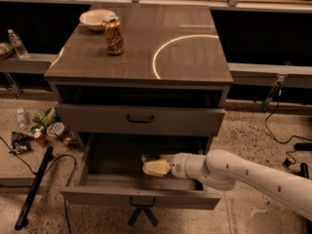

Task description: Place sponge into middle drawer

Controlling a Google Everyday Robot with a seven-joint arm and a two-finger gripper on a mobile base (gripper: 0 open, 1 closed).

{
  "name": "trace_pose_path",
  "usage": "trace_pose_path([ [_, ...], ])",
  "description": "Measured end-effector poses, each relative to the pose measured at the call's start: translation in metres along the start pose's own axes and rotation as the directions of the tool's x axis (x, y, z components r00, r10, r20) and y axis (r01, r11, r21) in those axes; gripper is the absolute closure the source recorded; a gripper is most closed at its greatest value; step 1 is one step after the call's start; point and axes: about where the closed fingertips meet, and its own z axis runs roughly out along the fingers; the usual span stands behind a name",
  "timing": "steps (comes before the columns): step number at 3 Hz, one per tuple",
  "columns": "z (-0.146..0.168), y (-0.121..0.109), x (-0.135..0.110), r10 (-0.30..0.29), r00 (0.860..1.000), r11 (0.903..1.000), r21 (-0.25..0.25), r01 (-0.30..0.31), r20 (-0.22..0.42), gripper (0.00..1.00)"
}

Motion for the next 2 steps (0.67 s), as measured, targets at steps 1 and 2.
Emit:
trace_pose_path([
  [1, 0.036, -0.016, 0.005, -0.102, 0.995, 0.9932, 0.060, 0.100, 0.019, 0.47],
  [2, 0.051, -0.018, -0.002, -0.184, 0.983, 0.9783, 0.099, 0.182, 0.012, 0.16],
])
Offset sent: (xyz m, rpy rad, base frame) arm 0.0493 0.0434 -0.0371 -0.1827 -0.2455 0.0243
